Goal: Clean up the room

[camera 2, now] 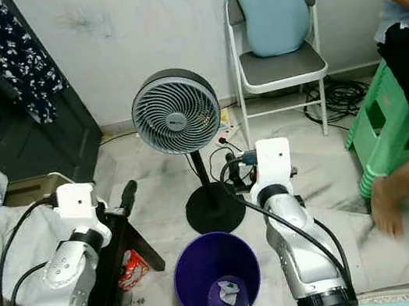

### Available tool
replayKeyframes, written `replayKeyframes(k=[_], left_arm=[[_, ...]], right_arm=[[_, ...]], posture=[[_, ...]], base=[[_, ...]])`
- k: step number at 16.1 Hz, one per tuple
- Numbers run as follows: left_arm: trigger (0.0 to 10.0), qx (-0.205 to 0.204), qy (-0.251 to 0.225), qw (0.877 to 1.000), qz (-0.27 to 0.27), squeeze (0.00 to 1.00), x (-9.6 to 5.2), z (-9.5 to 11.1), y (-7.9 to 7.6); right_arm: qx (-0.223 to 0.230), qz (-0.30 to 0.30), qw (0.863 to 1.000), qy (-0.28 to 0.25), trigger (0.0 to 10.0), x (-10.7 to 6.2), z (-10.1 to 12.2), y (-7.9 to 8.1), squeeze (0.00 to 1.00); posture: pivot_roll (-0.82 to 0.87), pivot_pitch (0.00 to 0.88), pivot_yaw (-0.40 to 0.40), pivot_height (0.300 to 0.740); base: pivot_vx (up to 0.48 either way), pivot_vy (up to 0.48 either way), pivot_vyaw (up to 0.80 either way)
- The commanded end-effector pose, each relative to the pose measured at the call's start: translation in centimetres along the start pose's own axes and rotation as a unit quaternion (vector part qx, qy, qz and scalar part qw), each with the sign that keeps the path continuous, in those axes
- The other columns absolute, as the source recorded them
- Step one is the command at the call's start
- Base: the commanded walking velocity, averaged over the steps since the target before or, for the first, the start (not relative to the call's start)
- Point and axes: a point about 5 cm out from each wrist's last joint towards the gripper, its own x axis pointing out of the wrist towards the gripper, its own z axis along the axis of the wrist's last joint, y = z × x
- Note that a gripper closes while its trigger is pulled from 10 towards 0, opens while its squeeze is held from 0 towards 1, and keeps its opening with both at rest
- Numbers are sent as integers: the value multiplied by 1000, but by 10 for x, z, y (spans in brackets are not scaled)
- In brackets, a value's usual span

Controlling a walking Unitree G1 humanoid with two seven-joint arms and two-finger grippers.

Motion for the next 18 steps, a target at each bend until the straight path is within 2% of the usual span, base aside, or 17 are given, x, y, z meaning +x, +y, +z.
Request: replayKeyframes(k=[1,5,7,9,11,15,18], left_arm=[[10000,2,-2,1000,-1,0,2,1,3],[10000,1,-8,1000,-3,0,5,4,-1],[10000,-6,-11,1000,12,0,4,4,2],[10000,-16,-17,999,28,0,2,7,4],[10000,-16,-39,999,34,0,0,13,2],[10000,-33,-39,997,59,0,-3,12,7],[10000,-28,-48,996,70,0,-1,17,11]], right_arm=[[-1,-2,1000,-16,10000,3,7,2,0],[-5,-5,1000,-20,10000,9,9,-3,0],[-20,11,999,-28,10000,12,15,2,0],[-44,30,998,-41,10000,13,20,6,0],[-41,30,998,-40,10000,12,19,6,0],[-42,42,997,-40,10000,11,20,9,0],[-48,50,996,-48,10000,14,25,12,0]], posture=[[-244,0,121,740],[-228,0,103,740],[-222,0,83,740],[-217,0,67,740],[-214,0,56,740],[-209,0,44,740],[-206,0,37,740]], base=[[0,0,0],[0,0,0],[0,0,0],[0,0,800],[0,0,800],[0,0,800],[0,0,800]])
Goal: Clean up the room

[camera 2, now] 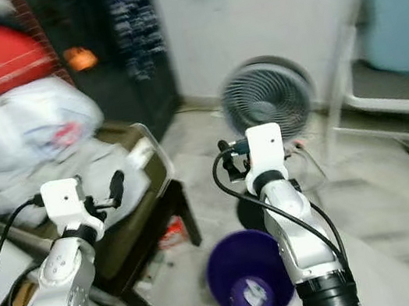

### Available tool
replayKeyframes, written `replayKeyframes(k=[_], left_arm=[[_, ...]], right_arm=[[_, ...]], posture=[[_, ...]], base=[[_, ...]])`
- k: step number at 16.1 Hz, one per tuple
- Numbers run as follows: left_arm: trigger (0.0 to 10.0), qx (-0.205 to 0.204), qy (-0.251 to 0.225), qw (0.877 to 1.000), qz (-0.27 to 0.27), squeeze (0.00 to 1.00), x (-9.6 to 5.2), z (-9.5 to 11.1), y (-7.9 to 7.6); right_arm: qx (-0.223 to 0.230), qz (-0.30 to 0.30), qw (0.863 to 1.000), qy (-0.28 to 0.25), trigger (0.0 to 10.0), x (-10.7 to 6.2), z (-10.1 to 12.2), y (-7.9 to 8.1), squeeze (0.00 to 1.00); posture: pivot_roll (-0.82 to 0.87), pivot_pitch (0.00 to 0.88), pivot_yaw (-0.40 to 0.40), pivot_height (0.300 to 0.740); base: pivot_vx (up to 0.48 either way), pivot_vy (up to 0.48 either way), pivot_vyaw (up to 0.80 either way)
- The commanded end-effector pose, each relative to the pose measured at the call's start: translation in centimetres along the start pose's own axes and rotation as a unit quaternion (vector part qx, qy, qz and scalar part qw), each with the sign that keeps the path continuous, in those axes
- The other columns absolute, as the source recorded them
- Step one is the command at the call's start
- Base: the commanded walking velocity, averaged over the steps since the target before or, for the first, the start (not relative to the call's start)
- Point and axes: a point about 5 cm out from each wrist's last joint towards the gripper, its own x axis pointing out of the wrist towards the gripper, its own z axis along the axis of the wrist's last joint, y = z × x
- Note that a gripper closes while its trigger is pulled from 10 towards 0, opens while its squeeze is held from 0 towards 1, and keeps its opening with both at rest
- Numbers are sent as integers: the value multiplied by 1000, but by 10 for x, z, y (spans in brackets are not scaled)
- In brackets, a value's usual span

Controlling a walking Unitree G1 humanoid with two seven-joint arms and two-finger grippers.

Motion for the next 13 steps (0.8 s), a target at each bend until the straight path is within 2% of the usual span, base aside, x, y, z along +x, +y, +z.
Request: replayKeyframes(k=[1,4,7,13], left_arm=[[10000,7,-9,1000,4,0,2,6,2],[10000,4,-9,1000,1,0,0,5,-1],[10000,-9,-9,1000,17,0,0,5,2],[10000,7,-6,1000,1,0,2,4,-3]], right_arm=[[-4,10,1000,-10,10000,2,6,4,0],[-4,4,1000,-9,10000,1,5,0,0],[-7,5,1000,-9,10000,1,5,1,0],[-9,2,1000,-9,10000,-1,5,0,0]], posture=[[-207,0,36,740],[-208,0,31,740],[-208,0,31,740],[-217,0,37,740]], base=[[0,0,800],[0,0,800],[0,0,800],[0,0,800]])
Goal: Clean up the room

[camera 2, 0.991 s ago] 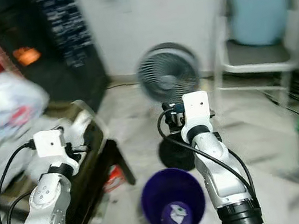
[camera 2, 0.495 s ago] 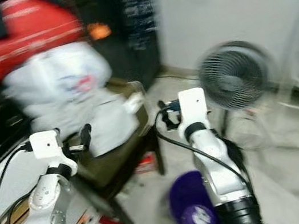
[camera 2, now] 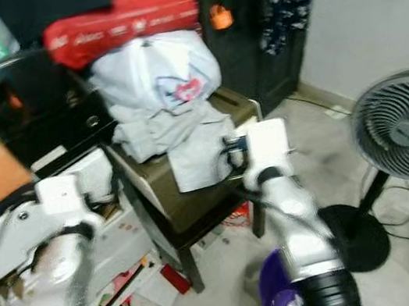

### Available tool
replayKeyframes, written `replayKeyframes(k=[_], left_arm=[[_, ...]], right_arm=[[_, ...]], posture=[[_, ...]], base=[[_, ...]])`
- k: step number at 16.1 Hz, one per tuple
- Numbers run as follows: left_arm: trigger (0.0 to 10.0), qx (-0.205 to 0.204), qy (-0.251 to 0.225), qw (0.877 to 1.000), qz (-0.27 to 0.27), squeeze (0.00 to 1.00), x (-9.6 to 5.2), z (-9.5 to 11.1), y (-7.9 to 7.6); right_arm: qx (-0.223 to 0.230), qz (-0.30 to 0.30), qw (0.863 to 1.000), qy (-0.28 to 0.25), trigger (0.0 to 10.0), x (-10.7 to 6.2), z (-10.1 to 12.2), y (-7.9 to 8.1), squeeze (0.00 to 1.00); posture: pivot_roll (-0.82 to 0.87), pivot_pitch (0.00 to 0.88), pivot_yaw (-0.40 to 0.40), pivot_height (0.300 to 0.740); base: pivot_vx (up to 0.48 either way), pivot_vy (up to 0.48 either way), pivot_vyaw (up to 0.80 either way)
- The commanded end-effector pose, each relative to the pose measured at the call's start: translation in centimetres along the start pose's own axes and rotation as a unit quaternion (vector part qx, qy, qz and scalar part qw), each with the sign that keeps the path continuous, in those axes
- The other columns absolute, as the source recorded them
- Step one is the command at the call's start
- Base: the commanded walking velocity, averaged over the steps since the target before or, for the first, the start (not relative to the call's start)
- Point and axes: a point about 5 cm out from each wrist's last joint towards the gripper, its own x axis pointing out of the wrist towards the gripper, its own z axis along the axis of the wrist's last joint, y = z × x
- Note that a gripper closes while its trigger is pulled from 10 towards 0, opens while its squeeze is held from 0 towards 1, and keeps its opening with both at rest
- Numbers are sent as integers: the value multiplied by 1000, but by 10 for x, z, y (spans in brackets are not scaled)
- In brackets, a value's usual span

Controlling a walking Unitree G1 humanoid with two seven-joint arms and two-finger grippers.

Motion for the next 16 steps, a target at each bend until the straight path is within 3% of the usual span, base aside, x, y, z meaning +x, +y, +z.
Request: replayKeyframes(k=[1,4,7,8,9,11,15,16], left_arm=[[10000,4,-5,1000,-13,0,1,2,-6],[10000,25,-11,1000,-4,0,0,4,-6],[10000,21,-40,998,33,0,-11,16,9],[10000,27,-45,998,40,0,-22,21,17],[10000,28,-45,998,42,0,-24,22,18],[10000,51,-43,996,61,0,-47,27,35],[10000,74,-1,992,106,0,-91,16,59],[10000,74,2,991,108,0,-93,14,59]], right_arm=[[-6,-5,1000,-5,10000,0,3,-6,0],[-6,-4,1000,-3,10000,0,2,-6,0],[-3,-3,1000,-8,10000,-6,3,-9,0],[-9,0,1000,-14,10000,-14,3,-13,0],[-9,-1,1000,-14,10000,-15,3,-13,0],[-19,-13,1000,-11,10000,-31,2,-27,0],[-71,-33,997,10,10000,-73,-8,-50,0],[-72,-35,997,15,10000,-76,-11,-52,0]], posture=[[-214,0,34,740],[-206,0,29,740],[-200,0,26,740],[-198,0,25,740],[-197,0,24,740],[-182,0,18,740],[-162,0,17,740],[-164,0,17,740]], base=[[0,0,800],[0,0,800],[0,0,0],[0,0,0],[0,0,0],[0,0,0],[0,0,0],[0,0,0]])
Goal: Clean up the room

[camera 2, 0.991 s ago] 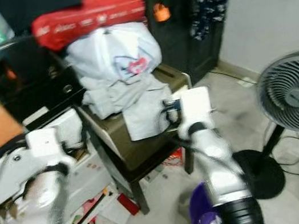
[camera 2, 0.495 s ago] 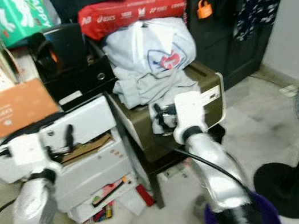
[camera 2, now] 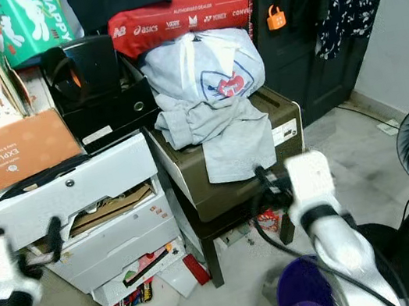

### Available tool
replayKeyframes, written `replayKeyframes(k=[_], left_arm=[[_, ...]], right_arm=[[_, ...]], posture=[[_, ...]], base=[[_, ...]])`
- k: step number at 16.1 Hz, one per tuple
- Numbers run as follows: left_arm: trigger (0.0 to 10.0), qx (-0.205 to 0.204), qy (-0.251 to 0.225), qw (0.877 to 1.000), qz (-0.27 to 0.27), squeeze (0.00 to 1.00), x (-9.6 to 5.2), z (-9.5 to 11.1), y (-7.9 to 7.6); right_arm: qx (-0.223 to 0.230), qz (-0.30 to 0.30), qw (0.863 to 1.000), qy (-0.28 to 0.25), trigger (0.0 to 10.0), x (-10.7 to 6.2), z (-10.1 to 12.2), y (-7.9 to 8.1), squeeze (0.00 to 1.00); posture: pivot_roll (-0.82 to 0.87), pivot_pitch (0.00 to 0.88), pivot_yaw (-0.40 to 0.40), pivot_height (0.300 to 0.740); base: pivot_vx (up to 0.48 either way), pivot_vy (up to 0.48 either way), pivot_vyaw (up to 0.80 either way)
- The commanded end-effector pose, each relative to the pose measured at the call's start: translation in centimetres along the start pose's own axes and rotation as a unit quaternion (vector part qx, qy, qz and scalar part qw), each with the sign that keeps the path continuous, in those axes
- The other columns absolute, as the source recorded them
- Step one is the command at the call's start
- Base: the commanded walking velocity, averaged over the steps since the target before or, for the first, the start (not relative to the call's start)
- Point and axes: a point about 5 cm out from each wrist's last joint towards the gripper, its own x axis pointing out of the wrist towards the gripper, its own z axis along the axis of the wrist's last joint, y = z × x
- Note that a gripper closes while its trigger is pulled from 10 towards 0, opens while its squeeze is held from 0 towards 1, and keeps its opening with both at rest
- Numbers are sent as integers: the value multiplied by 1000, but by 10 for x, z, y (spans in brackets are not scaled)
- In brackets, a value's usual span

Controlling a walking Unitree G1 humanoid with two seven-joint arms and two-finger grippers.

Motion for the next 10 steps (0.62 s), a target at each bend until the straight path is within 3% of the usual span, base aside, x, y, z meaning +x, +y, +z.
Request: replayKeyframes(k=[1,3,10], left_arm=[[10000,-1,-4,1000,-7,0,1,4,-3],[10000,-1,-3,1000,-31,0,3,6,-11],[10000,-5,-6,999,-32,0,4,10,-12]], right_arm=[[1,4,1000,-12,10000,1,7,0,0],[-12,19,999,-27,10000,9,16,6,0],[-10,26,999,-22,10000,5,15,9,0]], posture=[[-172,0,22,740],[-176,0,24,740],[-171,0,23,740]], base=[[0,0,0],[0,0,0],[0,0,800]])
